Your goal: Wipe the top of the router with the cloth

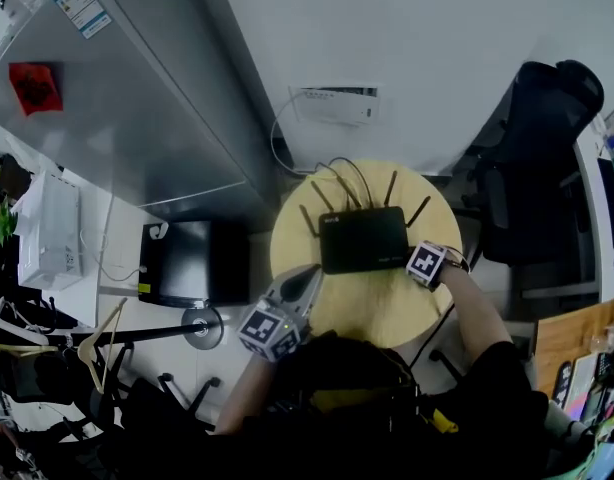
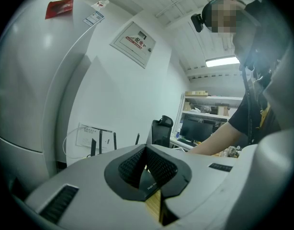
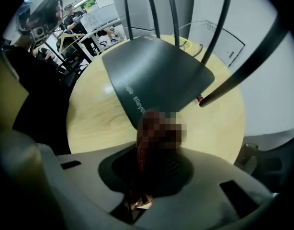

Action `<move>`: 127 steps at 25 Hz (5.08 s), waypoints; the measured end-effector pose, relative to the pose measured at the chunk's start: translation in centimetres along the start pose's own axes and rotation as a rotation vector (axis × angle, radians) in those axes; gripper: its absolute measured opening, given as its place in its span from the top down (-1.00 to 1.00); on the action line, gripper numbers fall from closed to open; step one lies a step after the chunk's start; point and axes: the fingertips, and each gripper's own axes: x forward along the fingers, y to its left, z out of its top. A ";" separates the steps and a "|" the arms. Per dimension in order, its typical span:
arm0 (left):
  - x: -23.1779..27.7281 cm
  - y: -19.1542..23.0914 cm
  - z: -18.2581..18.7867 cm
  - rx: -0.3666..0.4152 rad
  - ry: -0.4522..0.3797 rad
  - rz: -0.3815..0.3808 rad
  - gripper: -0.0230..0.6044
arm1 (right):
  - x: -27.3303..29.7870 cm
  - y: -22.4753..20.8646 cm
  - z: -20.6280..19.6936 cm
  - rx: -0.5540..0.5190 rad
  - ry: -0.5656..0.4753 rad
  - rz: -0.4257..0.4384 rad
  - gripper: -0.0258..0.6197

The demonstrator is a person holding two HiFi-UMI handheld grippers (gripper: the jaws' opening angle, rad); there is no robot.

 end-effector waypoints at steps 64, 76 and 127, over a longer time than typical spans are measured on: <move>-9.1 7.4 -0.3 -0.018 0.025 -0.188 0.94 | 1.3 13.5 13.3 0.498 -0.149 0.041 0.73; -12.3 9.0 -0.3 -0.027 0.003 -0.149 0.94 | 1.5 15.4 16.1 0.481 -0.181 0.029 0.73; -3.6 16.4 2.8 0.013 0.170 -0.513 0.94 | 0.9 9.7 27.3 1.337 -0.513 -0.030 0.73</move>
